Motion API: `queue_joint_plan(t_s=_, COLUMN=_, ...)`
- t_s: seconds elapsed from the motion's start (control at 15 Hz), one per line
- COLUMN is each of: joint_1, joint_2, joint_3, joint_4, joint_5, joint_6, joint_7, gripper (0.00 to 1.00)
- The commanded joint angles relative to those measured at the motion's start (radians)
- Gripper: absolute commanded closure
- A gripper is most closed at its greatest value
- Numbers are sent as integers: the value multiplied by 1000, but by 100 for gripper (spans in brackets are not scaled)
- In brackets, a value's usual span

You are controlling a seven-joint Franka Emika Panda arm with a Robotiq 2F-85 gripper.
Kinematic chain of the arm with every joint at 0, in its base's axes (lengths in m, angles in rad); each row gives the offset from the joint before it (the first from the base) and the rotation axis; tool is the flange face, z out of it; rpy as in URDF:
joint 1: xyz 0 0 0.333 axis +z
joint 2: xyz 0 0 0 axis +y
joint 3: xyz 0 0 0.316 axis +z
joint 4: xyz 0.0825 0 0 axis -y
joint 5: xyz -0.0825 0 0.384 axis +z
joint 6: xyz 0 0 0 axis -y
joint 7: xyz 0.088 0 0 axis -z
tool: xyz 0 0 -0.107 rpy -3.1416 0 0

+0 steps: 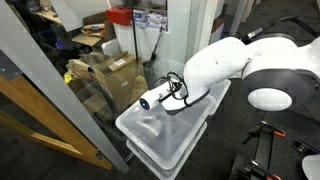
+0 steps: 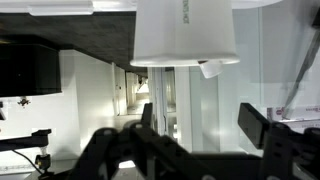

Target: Put the marker inside the mug cup

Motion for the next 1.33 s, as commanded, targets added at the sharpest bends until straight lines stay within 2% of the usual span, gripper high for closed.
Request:
queue_joint_plan(t_s=0.0, joint_1=-1, joint_2=-27, joint_3=-9, joint_4=-29, joint_5=-12, joint_6=21, joint_7=-15, gripper=0)
queue_joint_plan(t_s=0.4, joint_1=1, joint_2=-116, joint_3=-4, joint_4=-152, joint_5=-12, joint_6=14, joint_7=2, gripper=0)
queue_joint_plan(t_s=0.8, joint_1=-16, joint_2=-274, joint_3=23, joint_4=-353, joint_5=-23, joint_6=67, joint_7=3, gripper=0)
queue_joint_plan(t_s=1.27, joint_1=-53, joint_2=-448, joint_3=64, joint_4=-546, joint_5=-53, joint_6=284, joint_7=-26, gripper=0)
